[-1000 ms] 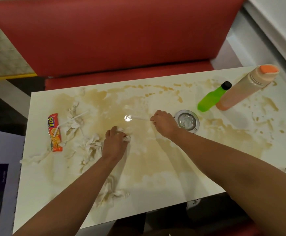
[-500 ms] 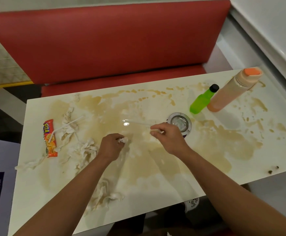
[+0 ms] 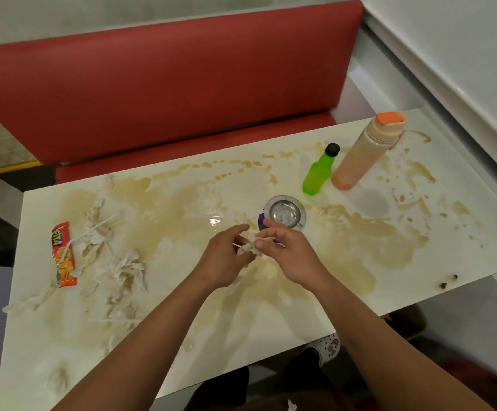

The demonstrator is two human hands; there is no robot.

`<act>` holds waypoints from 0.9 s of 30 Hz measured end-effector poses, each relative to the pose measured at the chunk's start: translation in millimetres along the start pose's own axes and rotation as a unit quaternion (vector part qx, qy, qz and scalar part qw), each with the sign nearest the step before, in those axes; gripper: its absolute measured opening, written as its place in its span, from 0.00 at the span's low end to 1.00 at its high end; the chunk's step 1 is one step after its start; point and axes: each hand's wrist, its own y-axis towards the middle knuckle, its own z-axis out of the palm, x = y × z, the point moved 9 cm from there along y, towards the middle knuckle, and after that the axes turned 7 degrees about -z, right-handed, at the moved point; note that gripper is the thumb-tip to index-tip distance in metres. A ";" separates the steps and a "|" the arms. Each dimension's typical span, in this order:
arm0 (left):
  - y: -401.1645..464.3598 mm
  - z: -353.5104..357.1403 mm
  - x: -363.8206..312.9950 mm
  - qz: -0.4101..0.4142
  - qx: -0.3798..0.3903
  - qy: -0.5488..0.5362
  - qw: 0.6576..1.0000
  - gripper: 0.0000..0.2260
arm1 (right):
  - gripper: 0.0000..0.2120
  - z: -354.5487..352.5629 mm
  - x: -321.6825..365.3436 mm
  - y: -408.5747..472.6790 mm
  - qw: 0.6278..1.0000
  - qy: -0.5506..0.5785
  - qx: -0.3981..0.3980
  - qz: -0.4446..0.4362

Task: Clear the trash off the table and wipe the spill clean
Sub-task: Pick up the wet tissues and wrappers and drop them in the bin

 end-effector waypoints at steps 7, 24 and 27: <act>5.0 59.8 -47.3 0.040 0.040 0.001 0.998 0.34 | 0.05 -56.3 -12.3 -29.2 0.997 0.068 -0.021 0.005; 29.8 298.3 -189.4 0.084 0.186 0.098 0.974 0.36 | 0.09 -308.9 -63.6 -124.4 0.974 0.017 -0.226 0.012; 36.2 348.1 -210.5 0.100 0.215 0.123 0.964 0.31 | 0.10 -358.4 -75.0 -145.0 0.965 -0.003 -0.261 0.009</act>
